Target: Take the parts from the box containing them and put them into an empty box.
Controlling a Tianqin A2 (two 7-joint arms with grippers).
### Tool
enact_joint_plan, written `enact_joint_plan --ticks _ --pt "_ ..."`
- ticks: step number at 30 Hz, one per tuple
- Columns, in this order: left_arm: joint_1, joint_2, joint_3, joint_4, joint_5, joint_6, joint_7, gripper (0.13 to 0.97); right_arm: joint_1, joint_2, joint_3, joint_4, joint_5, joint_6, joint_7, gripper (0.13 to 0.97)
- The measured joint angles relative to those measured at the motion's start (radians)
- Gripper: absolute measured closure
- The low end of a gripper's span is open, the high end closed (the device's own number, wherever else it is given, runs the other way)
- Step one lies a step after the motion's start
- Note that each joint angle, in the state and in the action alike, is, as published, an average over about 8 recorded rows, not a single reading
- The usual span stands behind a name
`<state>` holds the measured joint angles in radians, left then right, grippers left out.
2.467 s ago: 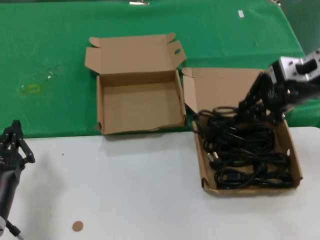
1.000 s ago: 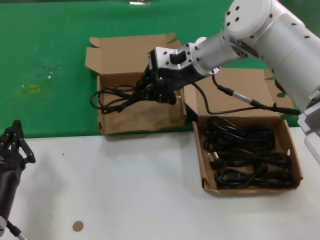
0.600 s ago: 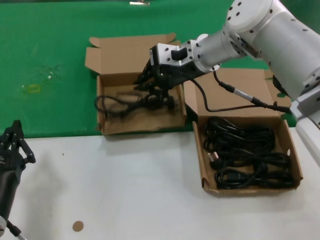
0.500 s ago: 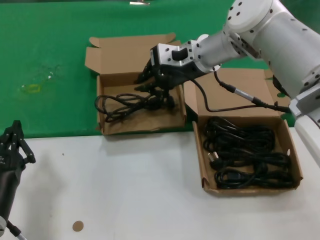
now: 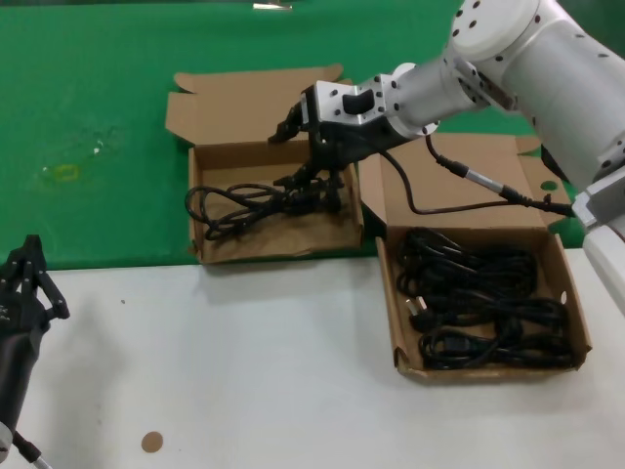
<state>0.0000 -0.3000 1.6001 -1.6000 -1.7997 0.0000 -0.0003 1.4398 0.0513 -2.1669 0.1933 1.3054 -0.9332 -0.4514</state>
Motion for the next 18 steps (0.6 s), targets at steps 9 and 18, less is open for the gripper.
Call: enact_joint_plan --ticks 9,18 --pt "0.000 0.000 0.000 0.000 0.000 0.000 0.000 0.943 -0.025 0.008 0.006 0.035 0.004 0.013 0.018 0.616" --pt "0.000 0.000 0.000 0.000 0.000 0.000 0.000 0.914 -0.154 0.030 0.057 0.160 0.048 0.096 0.058 0.411"
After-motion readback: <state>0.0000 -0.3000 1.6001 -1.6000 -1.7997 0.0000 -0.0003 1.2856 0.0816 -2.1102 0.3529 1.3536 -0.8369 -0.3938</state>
